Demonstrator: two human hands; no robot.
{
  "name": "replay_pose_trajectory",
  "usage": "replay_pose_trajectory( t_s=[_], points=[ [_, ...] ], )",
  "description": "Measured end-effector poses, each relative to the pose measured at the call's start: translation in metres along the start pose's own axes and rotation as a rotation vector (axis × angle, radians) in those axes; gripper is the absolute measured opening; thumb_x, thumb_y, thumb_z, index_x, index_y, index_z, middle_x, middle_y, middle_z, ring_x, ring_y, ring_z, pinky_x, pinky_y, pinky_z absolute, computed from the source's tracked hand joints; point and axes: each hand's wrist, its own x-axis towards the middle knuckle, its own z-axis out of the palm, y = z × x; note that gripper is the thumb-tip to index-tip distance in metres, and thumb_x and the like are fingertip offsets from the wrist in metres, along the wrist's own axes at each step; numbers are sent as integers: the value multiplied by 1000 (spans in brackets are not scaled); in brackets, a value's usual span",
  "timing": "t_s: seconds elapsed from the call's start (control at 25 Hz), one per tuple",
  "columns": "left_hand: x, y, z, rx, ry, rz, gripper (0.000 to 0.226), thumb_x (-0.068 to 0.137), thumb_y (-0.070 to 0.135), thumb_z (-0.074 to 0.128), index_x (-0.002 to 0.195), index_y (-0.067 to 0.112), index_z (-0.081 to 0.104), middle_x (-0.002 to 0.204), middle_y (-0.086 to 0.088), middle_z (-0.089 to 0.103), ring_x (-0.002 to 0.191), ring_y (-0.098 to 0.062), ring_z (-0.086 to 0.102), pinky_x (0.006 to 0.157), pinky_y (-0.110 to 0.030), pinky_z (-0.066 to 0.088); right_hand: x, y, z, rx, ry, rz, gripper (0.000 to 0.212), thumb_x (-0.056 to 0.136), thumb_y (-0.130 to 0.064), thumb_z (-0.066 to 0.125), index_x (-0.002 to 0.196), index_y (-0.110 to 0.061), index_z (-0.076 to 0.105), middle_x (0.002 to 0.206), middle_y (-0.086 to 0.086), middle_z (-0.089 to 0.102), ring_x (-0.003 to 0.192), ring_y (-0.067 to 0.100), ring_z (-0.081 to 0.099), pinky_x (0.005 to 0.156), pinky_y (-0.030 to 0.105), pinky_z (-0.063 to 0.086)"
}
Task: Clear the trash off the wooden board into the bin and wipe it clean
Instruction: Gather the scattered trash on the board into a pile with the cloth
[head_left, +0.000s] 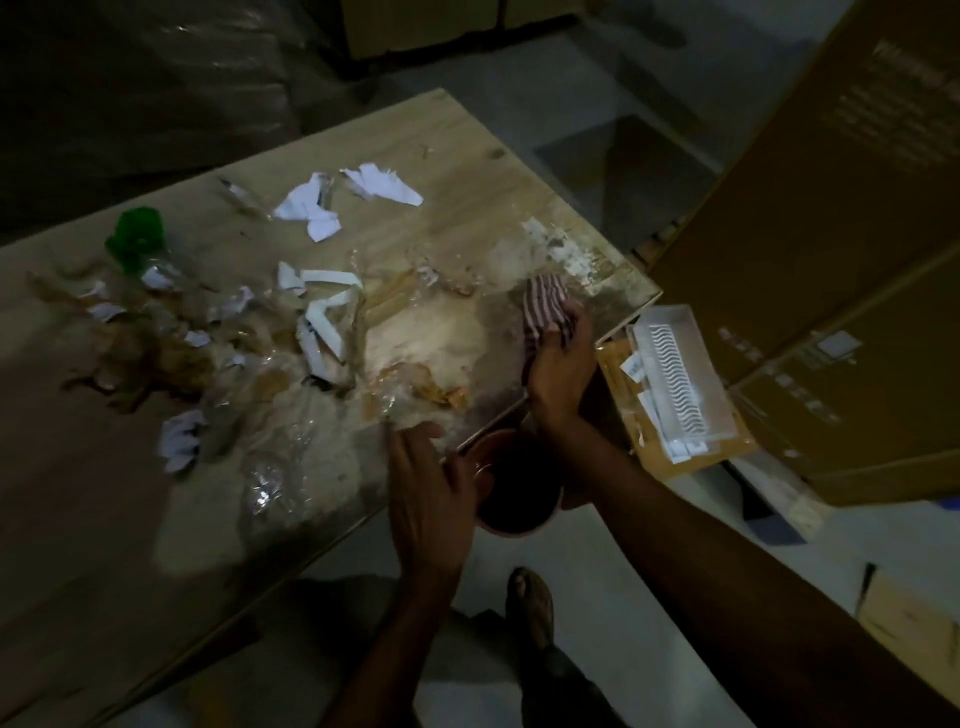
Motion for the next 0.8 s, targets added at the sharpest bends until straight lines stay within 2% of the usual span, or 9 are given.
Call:
replay_pose_trajectory(
  t_s=[0.08, 0.2, 0.32, 0.4, 0.44, 0.52, 0.6, 0.68, 0.8],
  points=[
    [11, 16, 34, 85, -102, 142, 24, 93, 13, 50, 117, 13, 56, 118, -9, 51, 104, -32, 57, 83, -43, 51, 27, 22, -6, -195, -70, 15, 46, 100, -21, 45, 145, -11, 52, 147, 17, 55, 136, 37, 48, 115, 46, 39],
    [32, 33, 84, 201, -177, 174, 41, 92, 20, 39, 129, 12, 55, 130, -11, 54, 118, -32, 53, 97, -45, 46, 28, 43, 8, -515, -211, -249, 54, 96, -33, 47, 145, -12, 54, 147, 20, 52, 131, 44, 47, 113, 50, 36],
    [47, 39, 94, 233, -48, 18, 43, 92, 16, 50, 135, 11, 52, 135, -10, 53, 121, -29, 51, 101, -42, 41, 17, 35, 23, -390, -421, -340, 53, 94, -20, 55, 146, -14, 55, 149, 19, 49, 128, 44, 46, 107, 38, 31],
    [50, 37, 87, 223, 8, -19, 46, 90, 9, 51, 136, 13, 51, 135, -8, 51, 123, -28, 51, 102, -42, 43, 34, 32, 26, -237, -509, -338, 52, 95, -16, 51, 147, -14, 55, 146, 18, 52, 132, 42, 48, 112, 39, 34],
    [50, 37, 83, 196, 24, -35, 49, 89, 6, 50, 137, 14, 50, 136, -7, 49, 123, -28, 52, 101, -42, 45, 47, 32, 26, -247, -472, -311, 53, 96, -14, 51, 149, -15, 53, 148, 18, 51, 134, 41, 46, 115, 43, 35],
    [47, 37, 76, 140, 84, -87, 52, 89, 7, 52, 139, 17, 47, 142, -6, 44, 122, -27, 52, 97, -40, 47, 71, 33, 23, -452, -258, -251, 61, 93, -14, 57, 154, -18, 45, 157, 18, 42, 139, 41, 40, 118, 46, 29],
    [48, 35, 70, 85, 186, -155, 52, 89, 11, 56, 140, 16, 46, 148, -6, 39, 125, -25, 48, 97, -34, 44, 82, 23, 33, -653, -201, -236, 70, 88, -16, 61, 155, -17, 41, 161, 15, 35, 139, 40, 37, 116, 45, 30],
    [59, 28, 66, 40, 289, -217, 53, 88, 13, 60, 139, 14, 47, 150, -6, 37, 129, -24, 45, 99, -31, 42, 77, 12, 66, -708, -361, -401, 67, 86, -16, 57, 152, -17, 47, 159, 12, 38, 136, 37, 41, 113, 40, 32],
    [79, 28, 62, -64, 406, -266, 44, 87, 7, 57, 130, 16, 53, 142, -6, 47, 125, -25, 51, 90, -28, 43, 37, -8, 109, -596, -681, -683, 69, 78, -15, 48, 146, -22, 56, 153, 6, 50, 132, 30, 47, 106, 26, 26]
  ],
)
